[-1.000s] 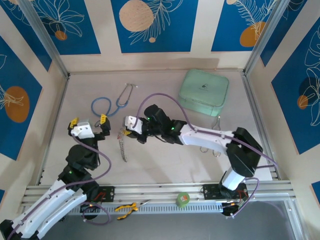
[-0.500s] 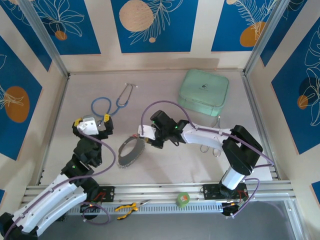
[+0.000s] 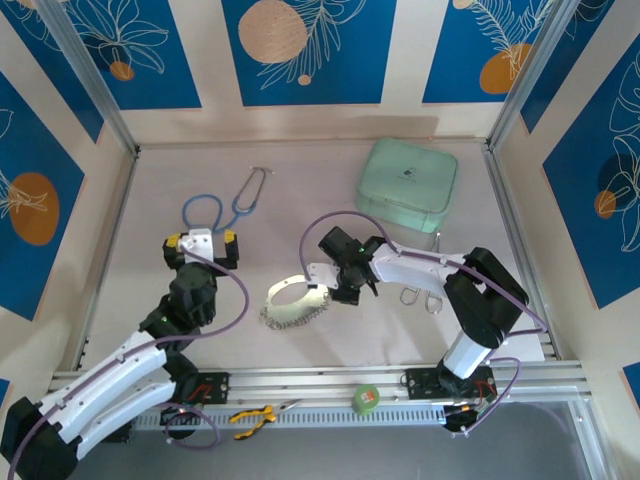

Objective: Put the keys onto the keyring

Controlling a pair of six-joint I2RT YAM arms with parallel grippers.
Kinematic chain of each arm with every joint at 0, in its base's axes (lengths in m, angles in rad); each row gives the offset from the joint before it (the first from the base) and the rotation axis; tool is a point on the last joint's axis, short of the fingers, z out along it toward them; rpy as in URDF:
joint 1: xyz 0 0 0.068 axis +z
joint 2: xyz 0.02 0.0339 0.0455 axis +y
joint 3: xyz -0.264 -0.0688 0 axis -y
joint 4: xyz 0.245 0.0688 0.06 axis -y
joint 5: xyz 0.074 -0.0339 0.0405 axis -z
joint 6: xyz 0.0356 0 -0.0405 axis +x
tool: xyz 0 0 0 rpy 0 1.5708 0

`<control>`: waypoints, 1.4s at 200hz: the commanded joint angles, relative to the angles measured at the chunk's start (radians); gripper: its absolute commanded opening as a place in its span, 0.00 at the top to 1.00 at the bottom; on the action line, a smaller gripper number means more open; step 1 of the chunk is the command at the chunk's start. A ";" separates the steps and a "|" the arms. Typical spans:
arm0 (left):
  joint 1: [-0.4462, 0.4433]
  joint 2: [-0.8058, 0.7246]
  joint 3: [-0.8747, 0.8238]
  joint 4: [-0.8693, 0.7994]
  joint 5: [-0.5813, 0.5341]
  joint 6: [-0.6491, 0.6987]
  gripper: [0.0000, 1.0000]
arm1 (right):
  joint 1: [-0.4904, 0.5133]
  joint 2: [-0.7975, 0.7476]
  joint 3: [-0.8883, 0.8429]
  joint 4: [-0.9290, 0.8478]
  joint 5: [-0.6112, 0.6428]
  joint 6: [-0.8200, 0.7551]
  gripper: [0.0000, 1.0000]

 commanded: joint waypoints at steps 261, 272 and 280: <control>0.442 0.844 -0.120 0.935 0.512 0.187 0.01 | -0.795 -0.136 -0.626 1.465 -0.183 0.651 0.55; 0.466 0.849 -0.124 0.932 0.585 0.175 0.01 | -0.809 -0.131 -0.592 1.412 -0.210 0.662 0.55; 0.482 0.896 -0.118 0.973 0.615 0.171 0.01 | -0.824 -0.131 -0.583 1.391 -0.225 0.678 0.54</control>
